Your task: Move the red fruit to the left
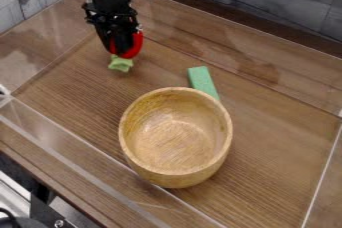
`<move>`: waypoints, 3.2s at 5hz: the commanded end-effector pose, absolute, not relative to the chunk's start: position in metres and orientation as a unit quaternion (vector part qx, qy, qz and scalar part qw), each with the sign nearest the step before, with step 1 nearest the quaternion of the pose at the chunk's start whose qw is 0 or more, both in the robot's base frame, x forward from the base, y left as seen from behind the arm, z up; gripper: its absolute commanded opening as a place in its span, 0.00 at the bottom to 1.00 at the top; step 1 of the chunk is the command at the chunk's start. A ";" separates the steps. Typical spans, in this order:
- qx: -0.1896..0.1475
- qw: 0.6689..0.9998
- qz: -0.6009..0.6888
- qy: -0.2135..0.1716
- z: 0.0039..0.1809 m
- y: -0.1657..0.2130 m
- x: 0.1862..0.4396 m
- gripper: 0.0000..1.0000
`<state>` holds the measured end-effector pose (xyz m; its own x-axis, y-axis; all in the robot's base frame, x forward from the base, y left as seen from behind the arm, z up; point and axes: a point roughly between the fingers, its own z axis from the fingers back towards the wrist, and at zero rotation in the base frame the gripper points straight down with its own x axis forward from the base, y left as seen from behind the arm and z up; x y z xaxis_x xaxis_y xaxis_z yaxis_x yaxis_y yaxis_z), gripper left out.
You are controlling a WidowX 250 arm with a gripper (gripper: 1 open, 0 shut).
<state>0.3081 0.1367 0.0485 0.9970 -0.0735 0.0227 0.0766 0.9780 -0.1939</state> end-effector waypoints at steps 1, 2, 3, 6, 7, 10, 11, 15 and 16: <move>-0.080 0.993 -0.085 -0.029 0.061 0.143 0.320 0.00; -0.079 0.995 -0.056 -0.028 0.062 0.149 0.328 0.00; -0.076 0.996 -0.027 -0.024 0.060 0.154 0.336 0.00; -0.077 0.997 -0.005 -0.025 0.050 0.176 0.323 0.00; -0.085 0.996 0.012 -0.026 0.042 0.183 0.310 0.00; -0.115 0.989 0.088 -0.007 0.036 0.205 0.285 1.00; -0.120 0.989 0.090 -0.003 0.031 0.206 0.281 1.00; -0.152 0.985 0.079 0.001 0.052 0.187 0.275 1.00; -0.158 0.983 0.097 0.000 0.060 0.182 0.275 1.00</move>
<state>0.2684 0.1774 0.0355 0.9766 0.1909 -0.0994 -0.2138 0.9139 -0.3451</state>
